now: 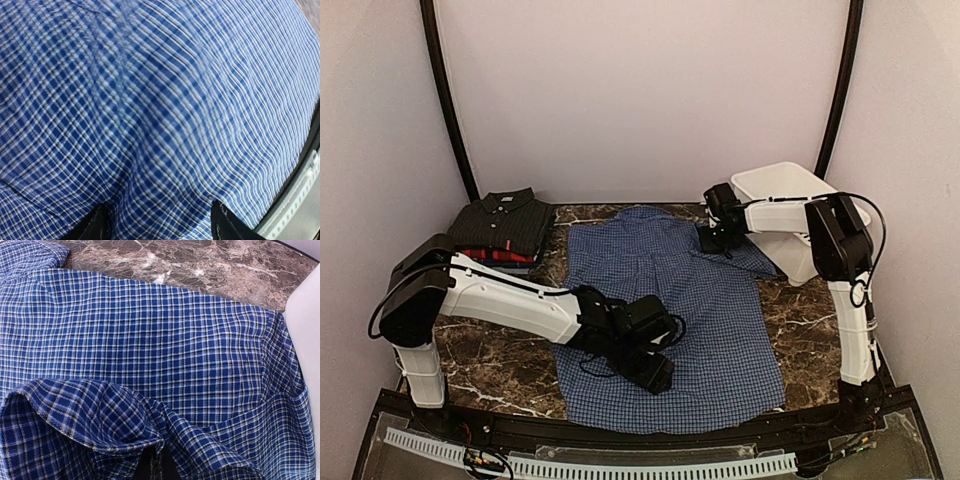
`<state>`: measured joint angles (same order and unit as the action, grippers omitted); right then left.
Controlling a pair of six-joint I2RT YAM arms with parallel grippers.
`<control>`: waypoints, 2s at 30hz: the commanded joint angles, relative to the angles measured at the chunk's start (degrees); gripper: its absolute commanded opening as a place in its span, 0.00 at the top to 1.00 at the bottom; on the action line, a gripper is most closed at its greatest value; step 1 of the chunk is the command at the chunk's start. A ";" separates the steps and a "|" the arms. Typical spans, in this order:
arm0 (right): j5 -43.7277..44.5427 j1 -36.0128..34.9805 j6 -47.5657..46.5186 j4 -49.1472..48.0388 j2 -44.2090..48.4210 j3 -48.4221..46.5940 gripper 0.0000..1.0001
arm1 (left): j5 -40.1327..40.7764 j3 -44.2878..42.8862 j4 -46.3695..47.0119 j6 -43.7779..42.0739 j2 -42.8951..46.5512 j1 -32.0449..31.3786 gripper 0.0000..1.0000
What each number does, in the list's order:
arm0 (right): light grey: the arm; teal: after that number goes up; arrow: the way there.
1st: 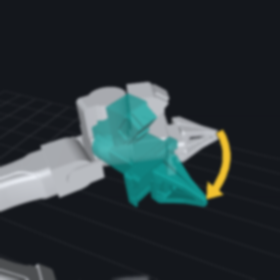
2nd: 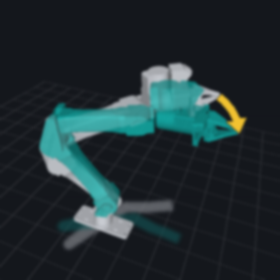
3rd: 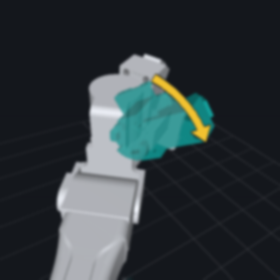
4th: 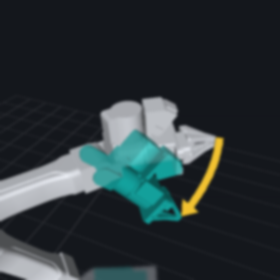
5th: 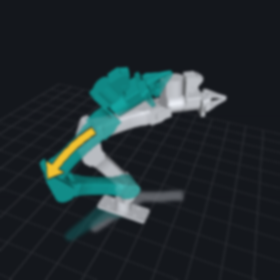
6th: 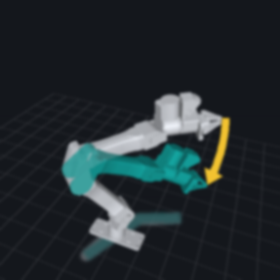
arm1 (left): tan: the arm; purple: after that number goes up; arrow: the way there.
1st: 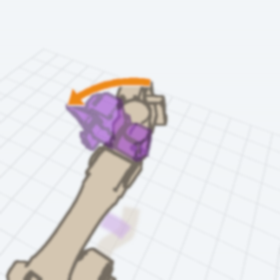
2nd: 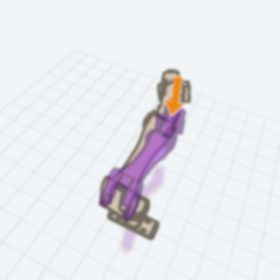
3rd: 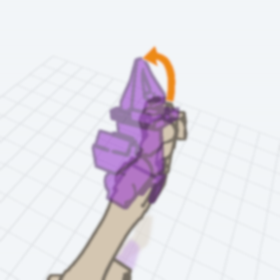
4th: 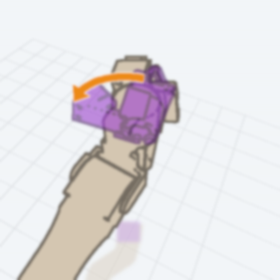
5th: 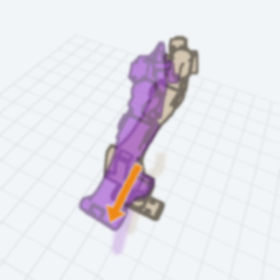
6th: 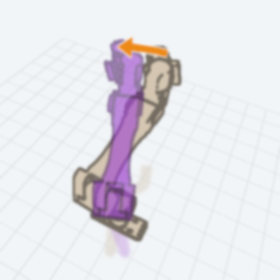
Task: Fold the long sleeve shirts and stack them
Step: Flatten out the crumpled shirt at the center of the board.
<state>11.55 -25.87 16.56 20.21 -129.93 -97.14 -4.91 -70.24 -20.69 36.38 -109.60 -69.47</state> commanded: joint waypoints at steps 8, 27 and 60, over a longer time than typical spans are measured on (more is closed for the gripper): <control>0.71 -1.59 -2.84 3.45 4.62 0.88 1.00 | -1.68 -2.60 -7.40 3.57 0.83 -3.99 0.27; 2.15 -11.81 -2.19 0.54 17.06 11.20 1.00 | 13.98 5.56 -5.30 4.44 24.21 26.43 0.28; 7.80 -13.76 -0.42 -2.40 18.75 25.43 1.00 | 6.40 -9.33 8.78 -1.80 -4.61 43.85 0.96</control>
<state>19.27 -39.38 15.55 19.25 -110.00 -72.27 1.67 -76.31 -11.77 36.18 -115.63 -25.87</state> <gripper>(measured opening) 0.006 0.157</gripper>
